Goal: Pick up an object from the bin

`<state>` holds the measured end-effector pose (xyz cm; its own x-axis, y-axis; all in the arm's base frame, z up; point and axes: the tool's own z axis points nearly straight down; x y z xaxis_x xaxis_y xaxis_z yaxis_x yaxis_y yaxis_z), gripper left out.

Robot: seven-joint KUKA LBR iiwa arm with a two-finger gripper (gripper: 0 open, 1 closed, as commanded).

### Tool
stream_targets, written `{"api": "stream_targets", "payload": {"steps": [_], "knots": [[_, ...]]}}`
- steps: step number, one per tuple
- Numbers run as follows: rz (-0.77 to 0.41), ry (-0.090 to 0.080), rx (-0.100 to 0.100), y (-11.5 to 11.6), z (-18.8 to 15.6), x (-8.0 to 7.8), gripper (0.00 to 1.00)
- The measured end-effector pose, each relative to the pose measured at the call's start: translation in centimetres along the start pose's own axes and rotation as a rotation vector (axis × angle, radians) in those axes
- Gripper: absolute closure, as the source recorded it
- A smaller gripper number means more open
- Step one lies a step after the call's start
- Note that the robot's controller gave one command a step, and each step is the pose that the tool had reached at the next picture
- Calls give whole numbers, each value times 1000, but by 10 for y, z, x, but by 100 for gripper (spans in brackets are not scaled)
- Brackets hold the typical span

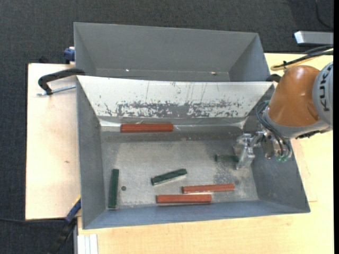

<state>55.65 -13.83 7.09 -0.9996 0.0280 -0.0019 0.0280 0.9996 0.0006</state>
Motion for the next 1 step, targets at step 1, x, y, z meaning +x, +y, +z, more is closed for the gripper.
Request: {"api": "stream_targets", "payload": {"steps": [1], "knots": [[-1,-5,1,-11,-156,-7,100]]}}
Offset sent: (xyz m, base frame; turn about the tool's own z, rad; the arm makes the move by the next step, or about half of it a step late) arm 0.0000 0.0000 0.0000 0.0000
